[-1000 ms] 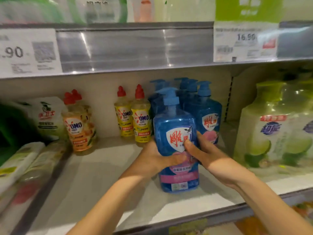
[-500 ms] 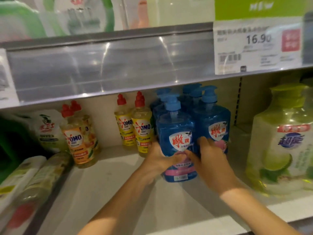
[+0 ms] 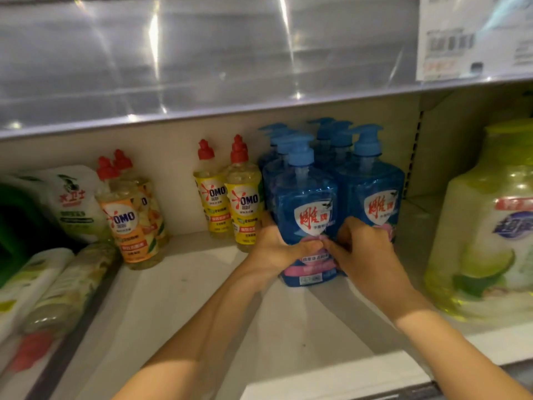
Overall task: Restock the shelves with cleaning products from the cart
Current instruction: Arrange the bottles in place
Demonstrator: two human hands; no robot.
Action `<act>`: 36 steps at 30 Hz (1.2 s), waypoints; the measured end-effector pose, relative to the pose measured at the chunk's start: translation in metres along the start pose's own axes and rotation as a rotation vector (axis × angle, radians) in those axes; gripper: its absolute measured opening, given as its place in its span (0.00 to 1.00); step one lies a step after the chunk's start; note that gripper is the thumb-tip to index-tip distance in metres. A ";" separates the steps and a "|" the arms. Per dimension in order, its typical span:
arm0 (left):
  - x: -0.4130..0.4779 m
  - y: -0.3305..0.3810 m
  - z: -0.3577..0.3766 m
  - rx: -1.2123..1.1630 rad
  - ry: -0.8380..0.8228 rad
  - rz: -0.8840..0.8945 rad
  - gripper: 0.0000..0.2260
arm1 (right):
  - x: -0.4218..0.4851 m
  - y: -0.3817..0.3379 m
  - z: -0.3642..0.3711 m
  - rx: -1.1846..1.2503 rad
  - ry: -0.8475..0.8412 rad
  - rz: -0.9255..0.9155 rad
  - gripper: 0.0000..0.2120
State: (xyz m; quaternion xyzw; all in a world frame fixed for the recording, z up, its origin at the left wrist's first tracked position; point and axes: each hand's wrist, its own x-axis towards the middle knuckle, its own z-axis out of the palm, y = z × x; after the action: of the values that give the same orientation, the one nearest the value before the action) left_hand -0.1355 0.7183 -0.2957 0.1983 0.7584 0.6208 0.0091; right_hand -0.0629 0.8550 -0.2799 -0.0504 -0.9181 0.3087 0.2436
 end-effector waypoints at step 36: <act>-0.461 0.065 -0.123 0.018 1.089 -0.156 0.14 | -0.266 -0.222 0.063 1.138 -1.125 -0.459 0.04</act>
State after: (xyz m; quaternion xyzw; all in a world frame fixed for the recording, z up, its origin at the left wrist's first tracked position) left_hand 0.2764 0.4691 -0.3136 -0.2081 0.6712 0.6247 -0.3404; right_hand 0.1527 0.5781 -0.3029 0.4305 -0.5941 0.6473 -0.2066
